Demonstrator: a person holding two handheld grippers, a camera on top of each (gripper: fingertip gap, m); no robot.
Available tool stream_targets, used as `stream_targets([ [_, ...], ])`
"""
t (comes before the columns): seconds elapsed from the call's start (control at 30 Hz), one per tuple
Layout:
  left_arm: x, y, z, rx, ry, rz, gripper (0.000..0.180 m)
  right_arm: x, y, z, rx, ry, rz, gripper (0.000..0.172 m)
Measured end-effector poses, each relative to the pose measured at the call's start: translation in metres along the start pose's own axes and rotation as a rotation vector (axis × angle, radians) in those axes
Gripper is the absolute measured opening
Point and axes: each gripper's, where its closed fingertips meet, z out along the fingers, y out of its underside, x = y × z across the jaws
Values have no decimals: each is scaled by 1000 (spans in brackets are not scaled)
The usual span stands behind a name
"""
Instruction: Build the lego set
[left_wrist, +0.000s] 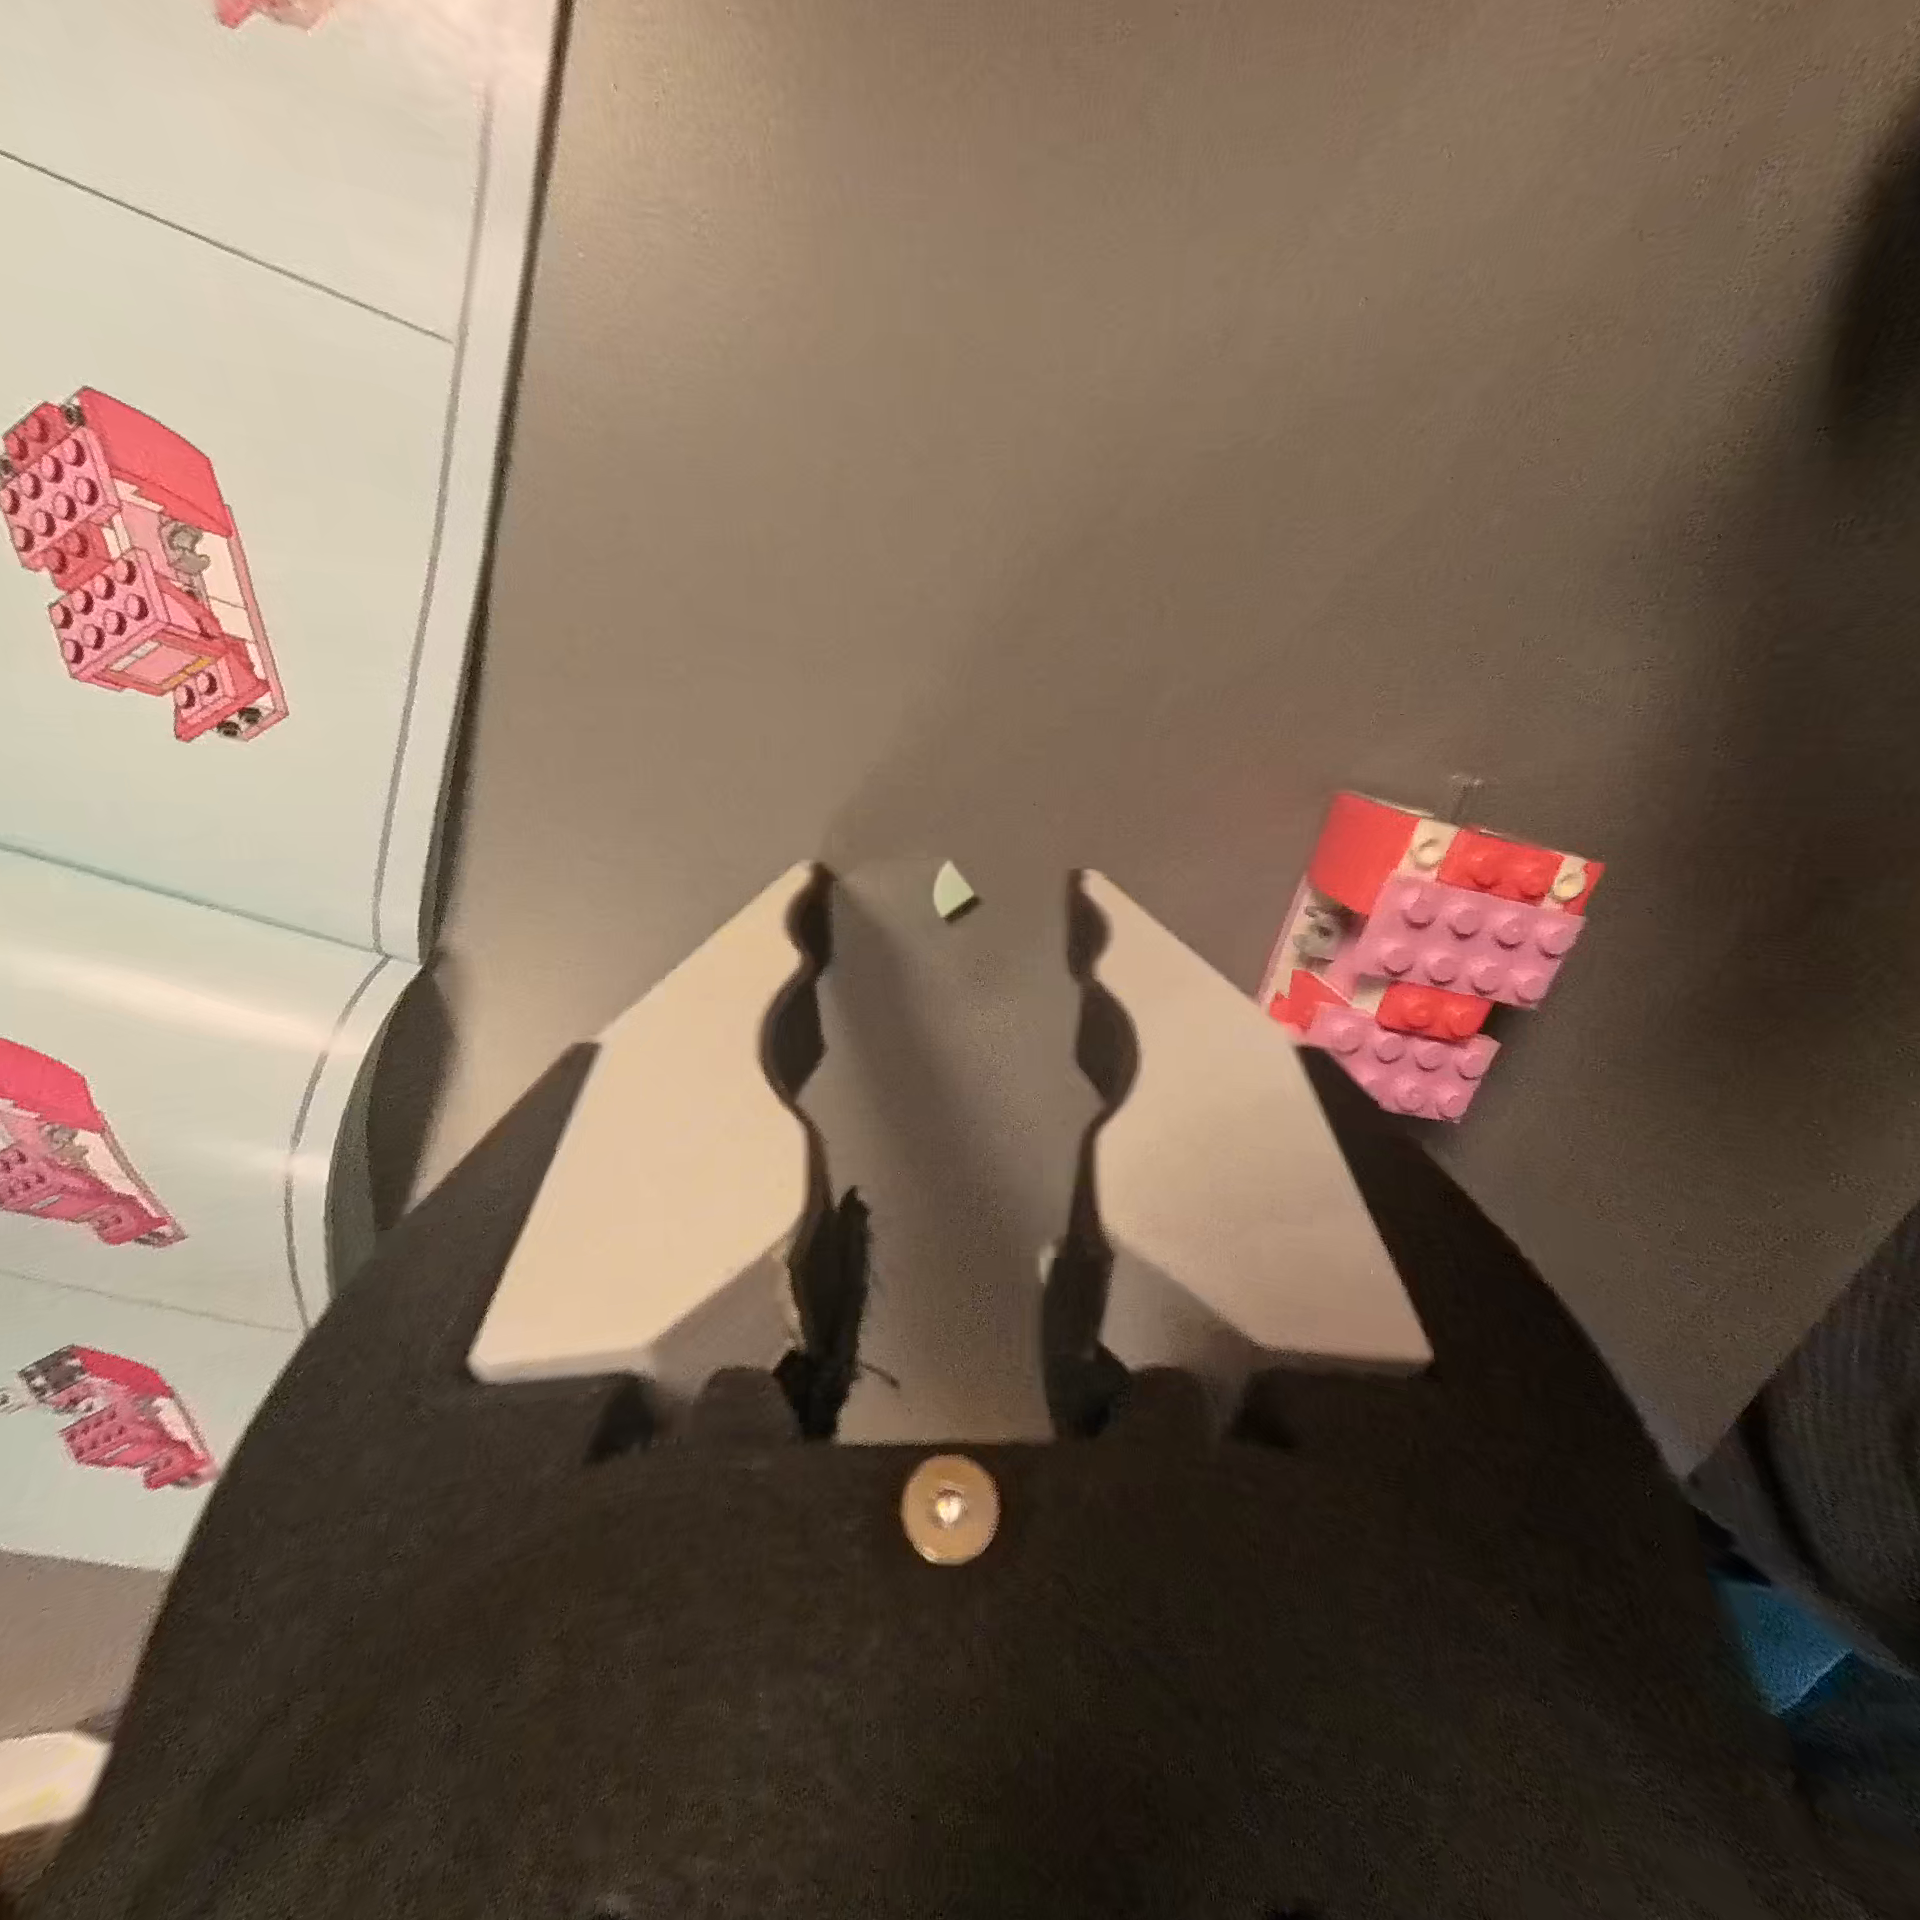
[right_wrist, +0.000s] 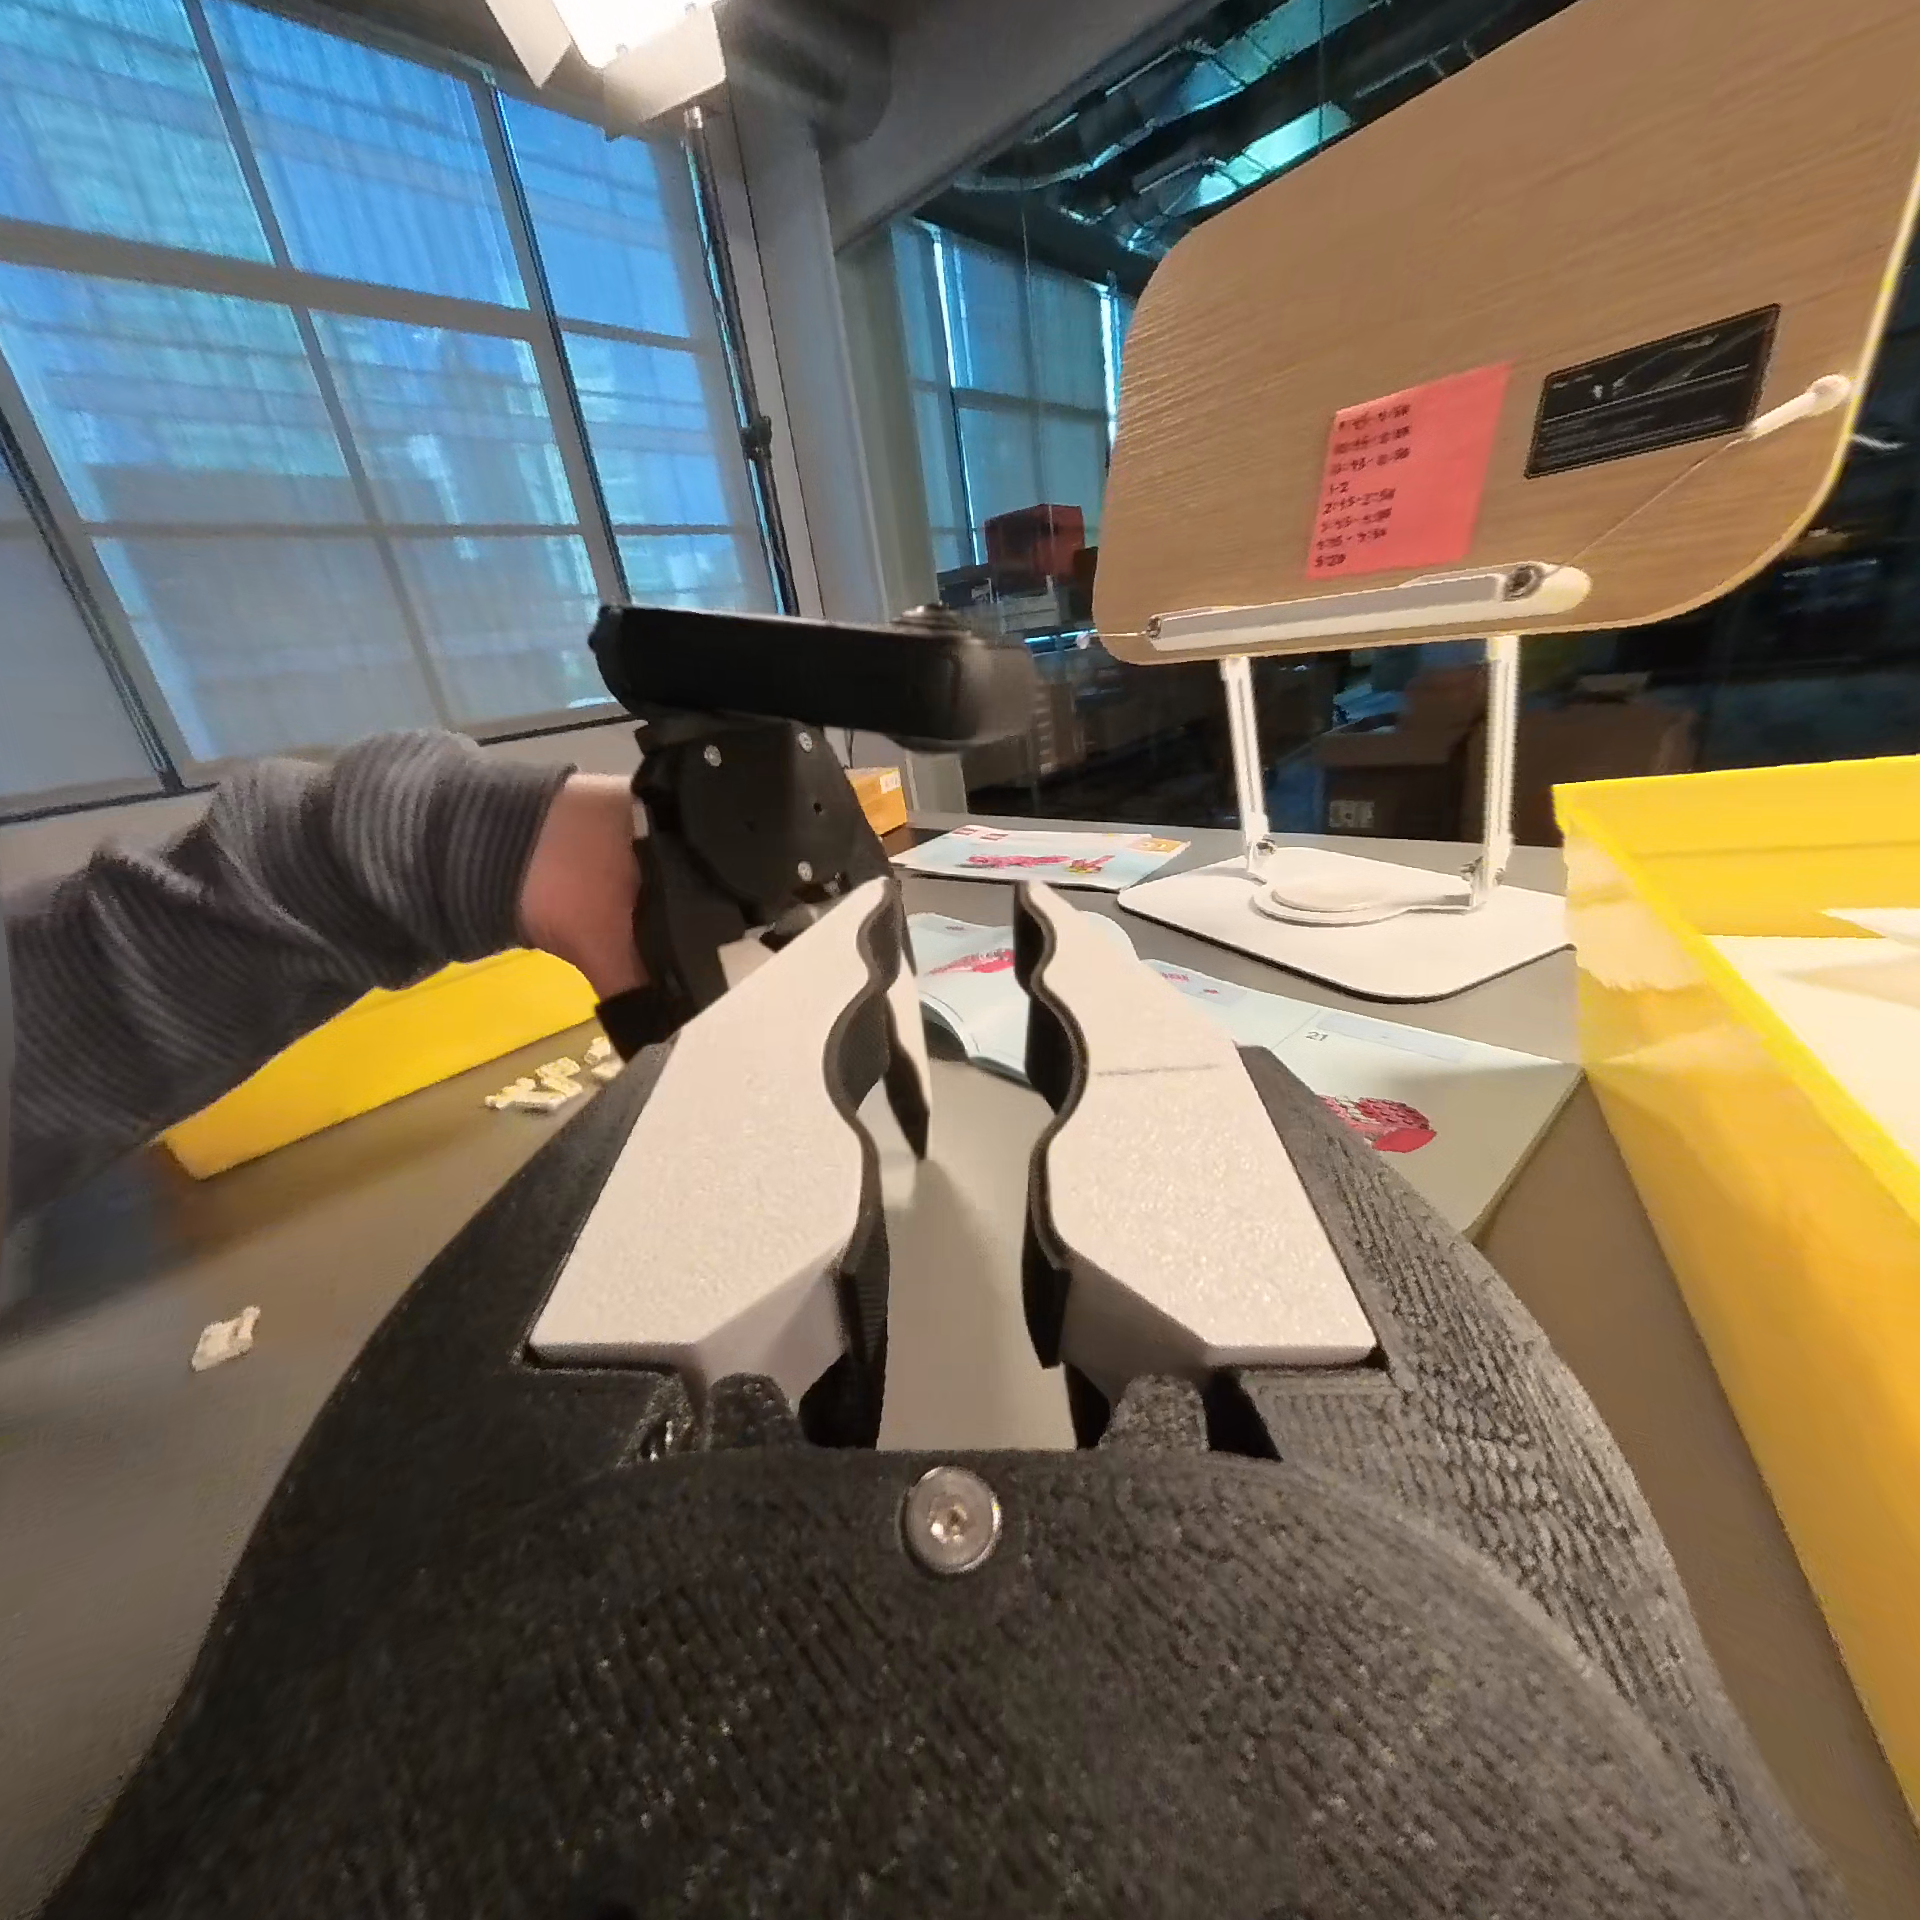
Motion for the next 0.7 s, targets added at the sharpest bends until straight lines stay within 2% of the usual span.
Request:
stream_targets([
  [0.03, -1, 0, -1, 21, 5, -23, 59, -1, 2, 1, -10, -3, -9, 20],
  [0.07, -3, 0, -2, 45, 16, -53, 64, -1, 4, 1, -21, -4, -19, 20],
  [0.17, -5, -3, -14, 204, 71, -137, 68, -1, 5, 2, -32, 4, -60, 20],
  [0.27, -11, -4, -44, 489, 100, -275, 63, 3, 6, 1, -38, 25, -90, 20],
  [0.37, -14, -5, -84, 858, 126, -411, 57, 10, 6, 0, -36, 69, -141, 20],
  [0.43, -2, -2, -111, 1083, 165, -374, 57, 14, 5, -1, -24, 103, -196, 20],
  [0.47, 4, 1, -122, 1168, 138, -329, 58, 15, 4, -1, -16, 121, -229, 20],
  [0.6, 13, 19, -131, 1299, -57, -205, 57, 16, 1, -3, 8, 183, -367, 16],
  [0.7, 22, 20, -120, 1300, -1, -175, 57, 15, 6, -1, -10, 191, -433, 12],
])
